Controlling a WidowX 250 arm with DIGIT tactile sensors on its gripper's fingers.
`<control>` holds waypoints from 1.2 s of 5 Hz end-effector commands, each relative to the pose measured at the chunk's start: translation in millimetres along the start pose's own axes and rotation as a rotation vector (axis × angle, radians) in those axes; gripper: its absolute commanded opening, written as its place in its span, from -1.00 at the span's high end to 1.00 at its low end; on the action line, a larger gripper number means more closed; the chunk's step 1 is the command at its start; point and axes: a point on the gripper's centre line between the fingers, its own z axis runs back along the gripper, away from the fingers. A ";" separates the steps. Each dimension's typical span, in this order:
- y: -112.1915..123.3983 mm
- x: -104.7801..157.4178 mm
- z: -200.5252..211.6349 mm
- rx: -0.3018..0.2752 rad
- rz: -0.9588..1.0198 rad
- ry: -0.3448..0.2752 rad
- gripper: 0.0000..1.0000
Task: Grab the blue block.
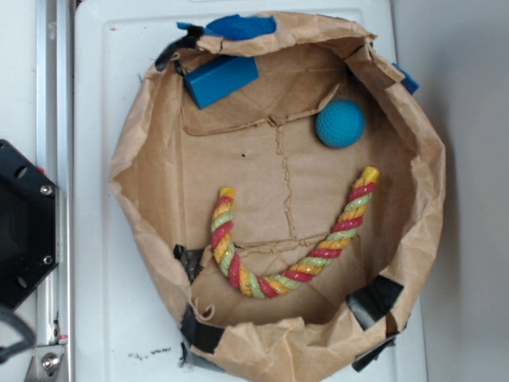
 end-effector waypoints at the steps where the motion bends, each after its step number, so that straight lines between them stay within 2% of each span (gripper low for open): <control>1: 0.0 53.0 -14.1 0.007 0.021 -0.045 -1.00; 2: -1.9 77.4 -32.5 -0.026 0.040 -0.033 -1.00; 3: 4.5 118.9 -66.7 -0.001 0.087 -0.014 -1.00; 4: 22.5 145.6 -78.5 -0.036 0.107 -0.019 -1.00; 5: 30.9 158.2 -97.3 -0.022 0.095 -0.025 -1.00; 6: 37.0 142.6 -115.8 0.054 0.109 -0.008 -1.00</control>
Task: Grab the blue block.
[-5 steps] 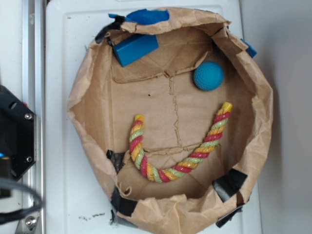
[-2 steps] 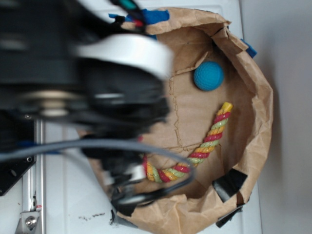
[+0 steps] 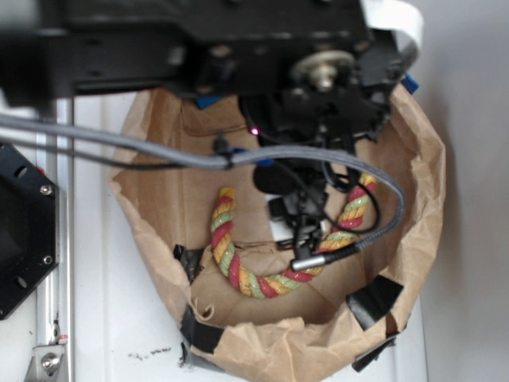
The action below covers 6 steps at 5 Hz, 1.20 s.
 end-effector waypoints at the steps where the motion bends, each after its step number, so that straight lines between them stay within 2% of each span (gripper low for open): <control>1: 14.3 -21.1 -18.3 0.101 0.045 -0.013 -1.00; 2: 16.1 -16.0 -16.1 0.109 0.017 0.031 -1.00; 5: 16.1 -16.0 -16.1 0.109 0.017 0.031 -1.00; 6: 22.4 -12.4 -21.3 0.199 0.153 0.017 -1.00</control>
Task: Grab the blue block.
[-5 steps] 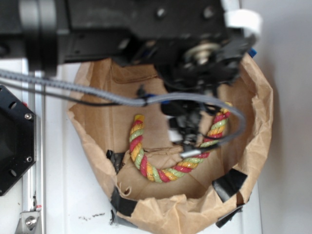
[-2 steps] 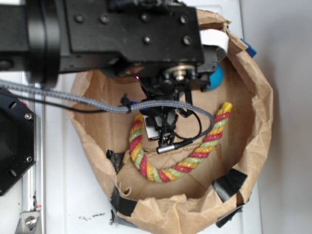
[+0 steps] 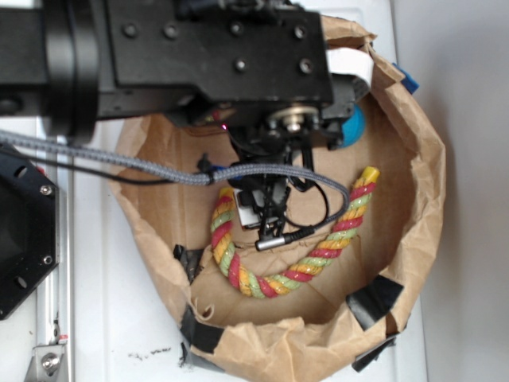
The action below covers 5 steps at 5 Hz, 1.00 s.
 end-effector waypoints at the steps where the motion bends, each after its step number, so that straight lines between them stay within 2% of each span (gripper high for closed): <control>1: 3.0 10.5 0.1 0.127 0.208 -0.053 -1.00; 3: 10.4 -2.5 -2.1 0.161 0.286 -0.050 -1.00; 5: 22.9 -10.6 -8.0 0.167 0.277 -0.058 -1.00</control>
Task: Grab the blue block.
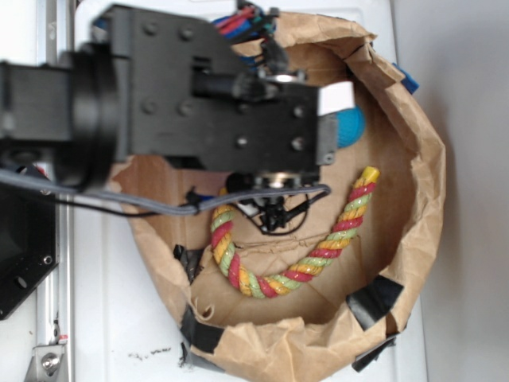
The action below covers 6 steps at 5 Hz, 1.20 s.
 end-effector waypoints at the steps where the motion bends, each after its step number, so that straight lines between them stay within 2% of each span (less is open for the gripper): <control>1: 13.3 8.7 0.7 -0.006 -0.007 -0.073 -1.00; 2: 16.3 10.9 -9.9 0.016 -0.005 -0.072 -1.00; 3: 20.9 16.6 -18.2 -0.009 -0.048 -0.093 -1.00; 5: 33.5 12.4 -26.6 -0.019 -0.098 -0.125 -1.00; 6: 36.1 8.7 -25.5 -0.020 -0.051 -0.097 -1.00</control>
